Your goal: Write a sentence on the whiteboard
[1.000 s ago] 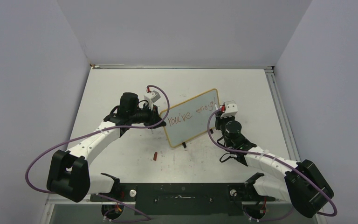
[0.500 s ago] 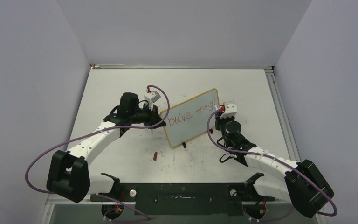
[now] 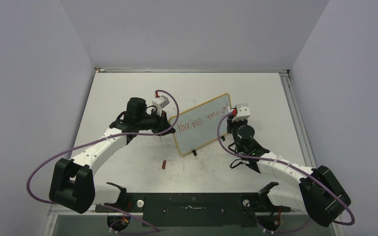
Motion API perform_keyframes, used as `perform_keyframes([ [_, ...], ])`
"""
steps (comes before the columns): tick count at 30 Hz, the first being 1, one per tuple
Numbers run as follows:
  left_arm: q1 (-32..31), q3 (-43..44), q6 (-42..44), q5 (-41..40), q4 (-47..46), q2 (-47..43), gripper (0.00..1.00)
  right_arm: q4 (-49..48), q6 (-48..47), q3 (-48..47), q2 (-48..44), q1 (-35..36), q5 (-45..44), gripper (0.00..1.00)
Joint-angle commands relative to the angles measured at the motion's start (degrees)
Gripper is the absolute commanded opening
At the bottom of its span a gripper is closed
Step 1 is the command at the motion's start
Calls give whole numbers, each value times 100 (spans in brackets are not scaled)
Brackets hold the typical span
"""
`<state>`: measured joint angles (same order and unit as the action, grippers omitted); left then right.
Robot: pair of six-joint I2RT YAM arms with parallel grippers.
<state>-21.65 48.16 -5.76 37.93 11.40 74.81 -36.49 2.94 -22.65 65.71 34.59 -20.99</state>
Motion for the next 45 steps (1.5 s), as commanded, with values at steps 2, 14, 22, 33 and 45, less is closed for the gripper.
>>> perform_keyframes([
  [2,-24,-17,154,-436,527,52,0,-227,-39,-231,73,-25,-209,5],
  [14,-24,-11,154,-436,521,35,0,-143,67,-215,161,-78,-118,5],
  [22,-24,-9,141,-426,519,22,0,22,203,-71,128,-84,-79,5],
  [33,-24,-9,90,-446,496,-6,0,209,369,167,-22,-66,-113,5],
  [45,-24,0,40,-449,493,-52,0,234,342,163,-82,-52,-155,5],
])
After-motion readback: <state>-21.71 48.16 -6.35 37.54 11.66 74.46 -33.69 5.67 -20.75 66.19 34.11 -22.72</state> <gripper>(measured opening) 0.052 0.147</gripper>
